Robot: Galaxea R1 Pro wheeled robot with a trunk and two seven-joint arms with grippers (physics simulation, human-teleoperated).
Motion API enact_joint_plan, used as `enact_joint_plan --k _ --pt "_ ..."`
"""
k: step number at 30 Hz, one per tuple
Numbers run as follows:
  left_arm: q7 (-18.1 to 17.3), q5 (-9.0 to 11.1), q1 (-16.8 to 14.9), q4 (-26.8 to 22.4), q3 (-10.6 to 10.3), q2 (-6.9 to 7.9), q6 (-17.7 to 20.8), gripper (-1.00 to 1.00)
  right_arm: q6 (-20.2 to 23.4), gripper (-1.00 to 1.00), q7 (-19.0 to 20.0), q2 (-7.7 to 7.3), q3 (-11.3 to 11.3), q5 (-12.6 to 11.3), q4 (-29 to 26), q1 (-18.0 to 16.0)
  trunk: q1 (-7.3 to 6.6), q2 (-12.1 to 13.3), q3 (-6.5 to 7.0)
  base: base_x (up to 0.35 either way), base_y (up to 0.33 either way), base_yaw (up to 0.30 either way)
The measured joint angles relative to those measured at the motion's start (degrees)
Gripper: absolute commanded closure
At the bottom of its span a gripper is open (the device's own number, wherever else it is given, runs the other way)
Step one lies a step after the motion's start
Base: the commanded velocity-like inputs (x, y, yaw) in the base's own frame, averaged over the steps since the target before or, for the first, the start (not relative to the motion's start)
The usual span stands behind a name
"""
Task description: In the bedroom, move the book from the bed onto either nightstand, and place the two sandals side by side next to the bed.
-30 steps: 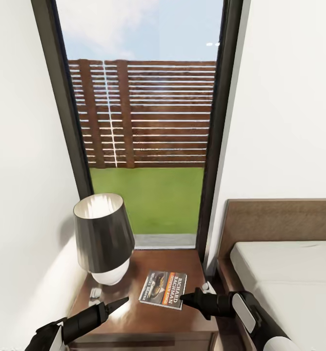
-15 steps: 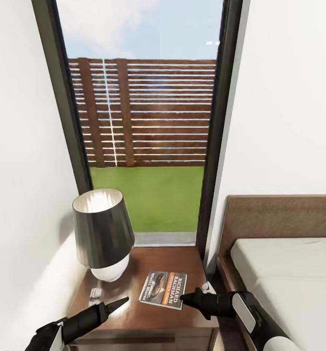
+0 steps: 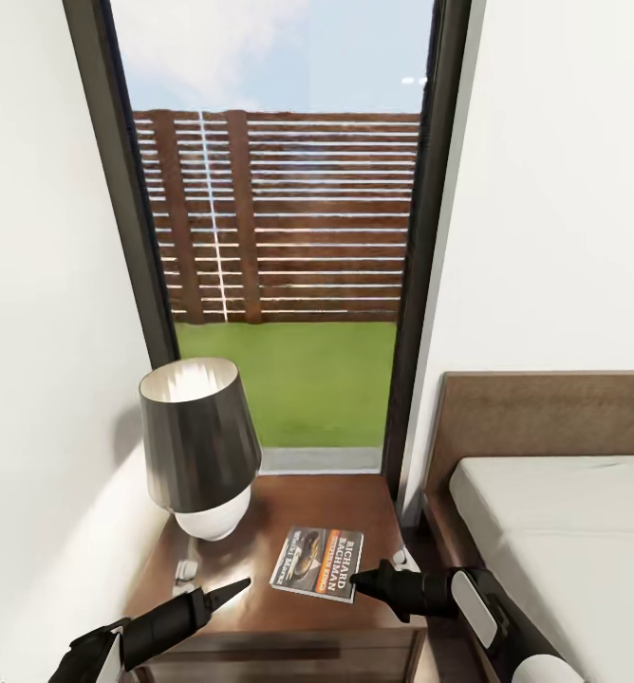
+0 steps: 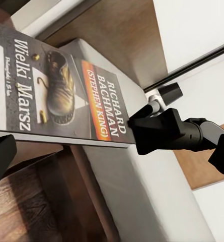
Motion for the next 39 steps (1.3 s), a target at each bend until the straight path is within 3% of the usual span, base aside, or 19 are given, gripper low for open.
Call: enact_joint_plan --k 8,14,16,19,25,39 --pt "0.0 0.0 0.0 0.0 0.0 0.00 0.0 -1.00 0.1 1.00 0.3 -0.05 0.0 -0.3 0.0 0.0 1.76 -3.2 -1.44 0.000 0.000 0.000" --pt "0.0 0.0 0.0 0.0 0.0 0.00 0.0 -1.00 0.3 1.00 0.4 -0.34 0.0 -10.7 0.0 0.0 1.76 -3.2 -1.44 0.000 0.000 0.000" --pt "0.0 0.0 0.0 0.0 0.0 0.00 0.0 -1.00 0.2 1.00 0.4 -0.40 0.0 -13.1 0.0 0.0 1.76 -3.2 -1.44 0.000 0.000 0.000" --pt "0.0 0.0 0.0 0.0 0.0 0.00 0.0 -1.00 0.2 1.00 0.4 -0.43 0.1 -14.7 0.0 0.0 1.76 -3.2 -1.44 0.000 0.000 0.000" --pt "0.0 0.0 0.0 0.0 0.0 0.00 0.0 -1.00 0.2 1.00 0.3 -0.44 0.1 -14.9 0.0 0.0 1.76 -3.2 -1.44 0.000 0.000 0.000" --pt "0.0 0.0 0.0 0.1 0.0 -0.01 0.0 -1.00 0.2 1.00 0.2 -0.14 0.1 -14.8 0.1 0.0 4.83 -8.8 -3.95 0.000 0.000 0.000"
